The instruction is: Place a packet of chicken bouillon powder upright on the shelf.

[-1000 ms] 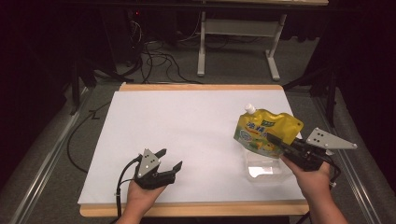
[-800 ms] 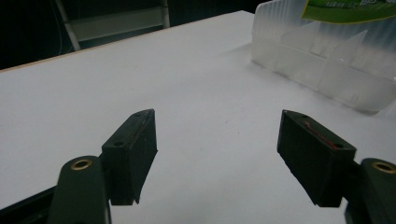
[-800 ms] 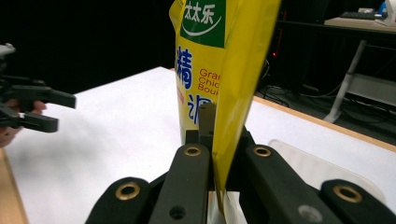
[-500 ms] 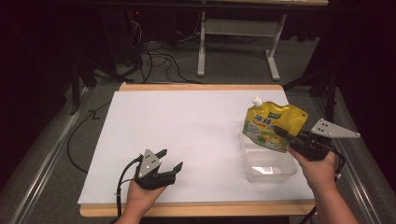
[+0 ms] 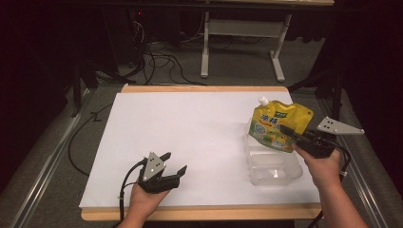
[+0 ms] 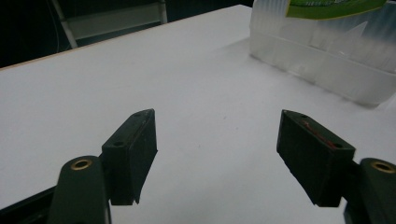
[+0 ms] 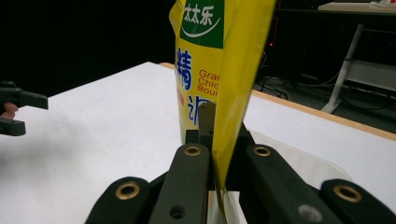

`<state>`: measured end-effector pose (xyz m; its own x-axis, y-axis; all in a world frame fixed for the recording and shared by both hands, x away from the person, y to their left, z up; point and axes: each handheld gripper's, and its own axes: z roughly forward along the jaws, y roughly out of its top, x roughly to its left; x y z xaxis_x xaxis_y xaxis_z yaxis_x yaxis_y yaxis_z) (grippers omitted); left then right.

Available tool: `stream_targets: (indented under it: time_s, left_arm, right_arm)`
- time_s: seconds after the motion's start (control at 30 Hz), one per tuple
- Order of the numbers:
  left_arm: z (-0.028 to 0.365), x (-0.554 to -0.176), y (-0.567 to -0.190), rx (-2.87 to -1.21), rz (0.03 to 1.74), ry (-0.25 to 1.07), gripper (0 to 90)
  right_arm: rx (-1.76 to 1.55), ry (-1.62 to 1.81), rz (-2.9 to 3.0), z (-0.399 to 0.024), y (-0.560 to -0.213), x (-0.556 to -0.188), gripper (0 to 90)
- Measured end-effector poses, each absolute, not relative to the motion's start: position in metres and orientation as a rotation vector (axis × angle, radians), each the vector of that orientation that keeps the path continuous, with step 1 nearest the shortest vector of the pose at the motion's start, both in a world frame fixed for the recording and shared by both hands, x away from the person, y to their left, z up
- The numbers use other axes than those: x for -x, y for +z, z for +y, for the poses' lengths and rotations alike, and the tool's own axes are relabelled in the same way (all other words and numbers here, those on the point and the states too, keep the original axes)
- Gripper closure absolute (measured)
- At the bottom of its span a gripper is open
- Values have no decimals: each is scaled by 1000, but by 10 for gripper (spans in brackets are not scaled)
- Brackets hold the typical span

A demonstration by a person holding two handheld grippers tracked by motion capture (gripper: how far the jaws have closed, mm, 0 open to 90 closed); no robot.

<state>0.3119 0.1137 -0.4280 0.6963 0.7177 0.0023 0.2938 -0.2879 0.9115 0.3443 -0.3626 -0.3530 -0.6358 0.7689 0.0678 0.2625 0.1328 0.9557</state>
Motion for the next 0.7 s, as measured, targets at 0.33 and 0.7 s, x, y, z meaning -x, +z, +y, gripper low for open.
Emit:
stream_targets:
  time_s: [0.33,0.7]
  left_arm:
    - [113,-312,-428,-1877,788,514,291]
    - [113,-312,-428,-1882,785,516,291]
  right_arm:
    - [-1001,1521,1987,-365,-359,-350,900]
    - [-1005,1490,2015,-361,-367,-354,900]
